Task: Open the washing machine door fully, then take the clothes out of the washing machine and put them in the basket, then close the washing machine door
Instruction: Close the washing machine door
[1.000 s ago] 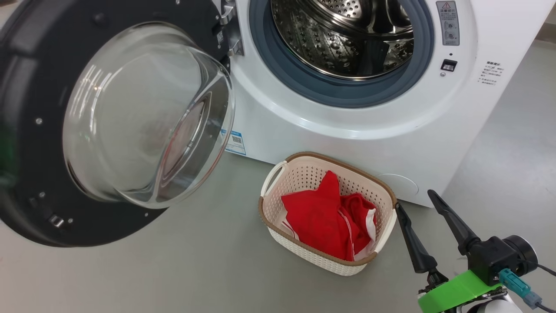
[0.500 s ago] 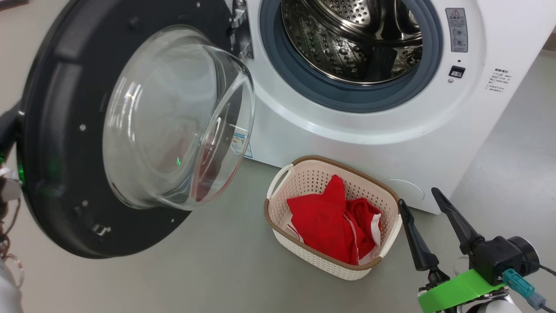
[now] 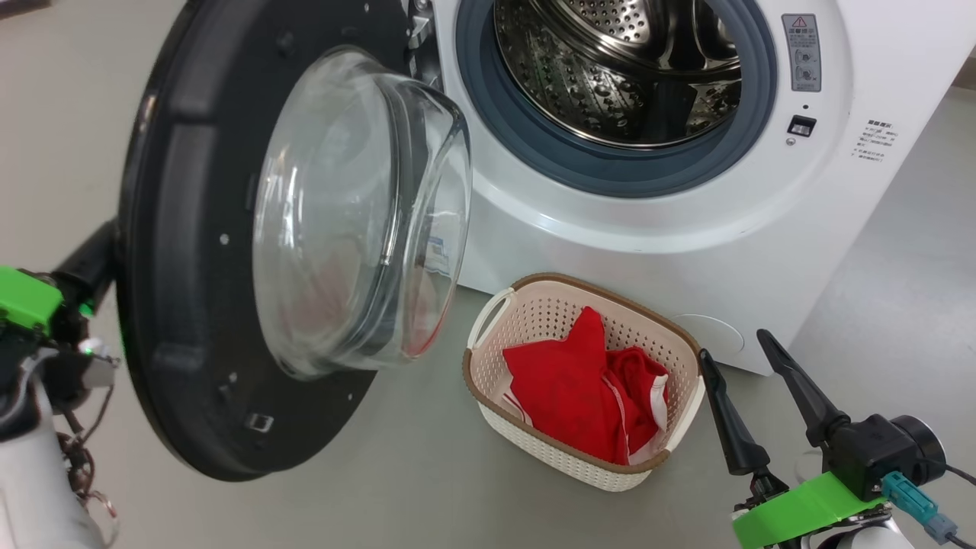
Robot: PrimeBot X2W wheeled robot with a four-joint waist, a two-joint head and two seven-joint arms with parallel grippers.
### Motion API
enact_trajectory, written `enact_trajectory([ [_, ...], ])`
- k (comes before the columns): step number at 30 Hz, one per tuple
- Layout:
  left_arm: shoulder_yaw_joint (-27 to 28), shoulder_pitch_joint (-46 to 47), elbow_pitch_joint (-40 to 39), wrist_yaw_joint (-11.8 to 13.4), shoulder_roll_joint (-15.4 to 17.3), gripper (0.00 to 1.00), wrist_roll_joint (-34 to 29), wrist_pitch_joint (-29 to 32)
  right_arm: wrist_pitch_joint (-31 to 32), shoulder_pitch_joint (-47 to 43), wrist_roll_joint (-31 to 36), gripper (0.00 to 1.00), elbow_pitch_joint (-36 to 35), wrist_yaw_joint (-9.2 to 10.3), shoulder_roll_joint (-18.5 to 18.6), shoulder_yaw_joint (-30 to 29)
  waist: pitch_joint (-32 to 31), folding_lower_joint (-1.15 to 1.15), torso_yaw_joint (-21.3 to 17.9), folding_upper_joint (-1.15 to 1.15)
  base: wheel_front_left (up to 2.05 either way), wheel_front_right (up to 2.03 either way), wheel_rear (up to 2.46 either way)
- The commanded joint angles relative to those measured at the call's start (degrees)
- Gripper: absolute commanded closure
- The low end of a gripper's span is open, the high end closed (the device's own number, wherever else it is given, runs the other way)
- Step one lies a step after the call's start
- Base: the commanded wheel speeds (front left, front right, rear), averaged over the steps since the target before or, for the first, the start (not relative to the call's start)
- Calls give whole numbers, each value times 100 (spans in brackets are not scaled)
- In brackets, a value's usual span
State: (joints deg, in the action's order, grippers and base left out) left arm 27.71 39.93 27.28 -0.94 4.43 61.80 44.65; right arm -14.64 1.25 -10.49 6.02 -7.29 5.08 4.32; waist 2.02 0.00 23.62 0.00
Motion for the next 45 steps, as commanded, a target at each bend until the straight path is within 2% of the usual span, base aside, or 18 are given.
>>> enact_trajectory([
  [1,-1,-109,-304,47,97,100,63,126,-36,73,21,0,-145,-20,15,94,-1,0,-4,0,0,0,0],
  [8,-217,-566,-1156,317,-104,100,307,307,-36,84,19,0,-131,-20,-1,97,-19,0,-47,0,0,0,0],
  [17,-717,-986,-1674,490,-152,100,872,122,-36,78,-1,0,-103,-20,-11,136,-41,0,-151,0,0,0,0],
  [25,-1355,-1330,-1986,565,-154,100,1331,-235,-36,70,-18,0,-77,-20,-12,146,-84,0,-288,0,0,0,0],
  [45,-1946,-1595,-2222,528,-155,100,1875,-685,-36,115,-26,0,-71,-20,26,151,-2,0,-585,0,0,0,0],
])
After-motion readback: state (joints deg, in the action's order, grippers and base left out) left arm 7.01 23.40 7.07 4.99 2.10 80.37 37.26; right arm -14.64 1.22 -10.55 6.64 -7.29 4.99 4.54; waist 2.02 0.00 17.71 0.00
